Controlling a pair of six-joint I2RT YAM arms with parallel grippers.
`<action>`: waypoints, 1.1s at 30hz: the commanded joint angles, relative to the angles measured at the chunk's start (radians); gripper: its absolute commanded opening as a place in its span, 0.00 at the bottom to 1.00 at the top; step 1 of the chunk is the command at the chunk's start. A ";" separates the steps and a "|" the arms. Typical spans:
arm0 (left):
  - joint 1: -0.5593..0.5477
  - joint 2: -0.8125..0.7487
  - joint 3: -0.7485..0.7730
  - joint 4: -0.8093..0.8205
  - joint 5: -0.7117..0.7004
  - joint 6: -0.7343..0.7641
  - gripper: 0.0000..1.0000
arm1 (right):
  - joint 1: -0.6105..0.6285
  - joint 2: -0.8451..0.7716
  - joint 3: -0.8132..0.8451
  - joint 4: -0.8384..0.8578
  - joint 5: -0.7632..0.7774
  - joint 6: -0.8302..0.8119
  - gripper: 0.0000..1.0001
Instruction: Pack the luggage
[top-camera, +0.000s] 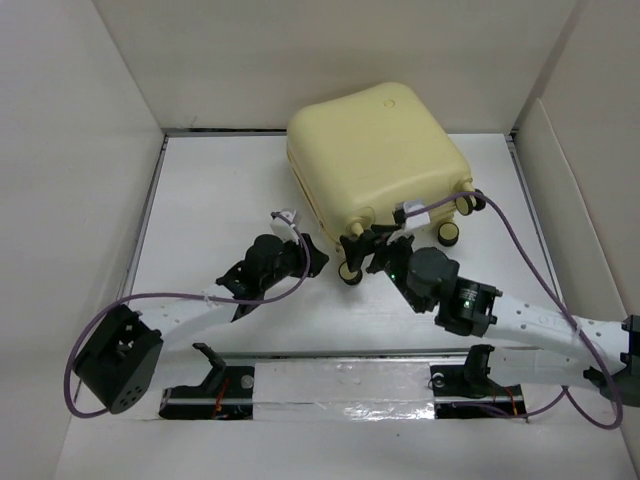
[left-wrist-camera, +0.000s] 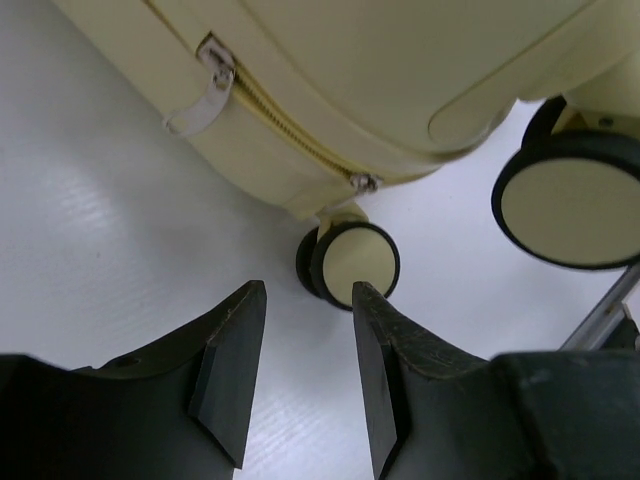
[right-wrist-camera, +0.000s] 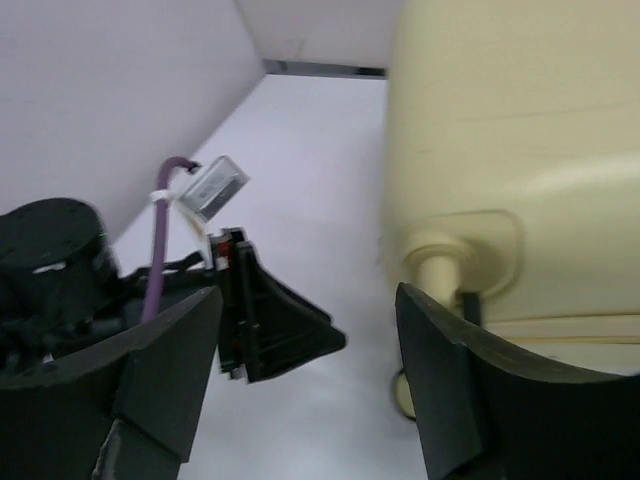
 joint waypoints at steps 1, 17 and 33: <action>-0.003 0.064 0.080 0.156 0.013 0.066 0.37 | -0.085 0.092 0.100 -0.340 0.007 -0.025 0.80; -0.012 0.305 0.174 0.271 0.099 0.136 0.36 | -0.308 0.392 0.231 -0.365 -0.246 -0.117 0.78; -0.012 0.351 0.223 0.251 0.043 0.126 0.00 | -0.378 0.372 0.146 -0.262 -0.355 -0.123 0.00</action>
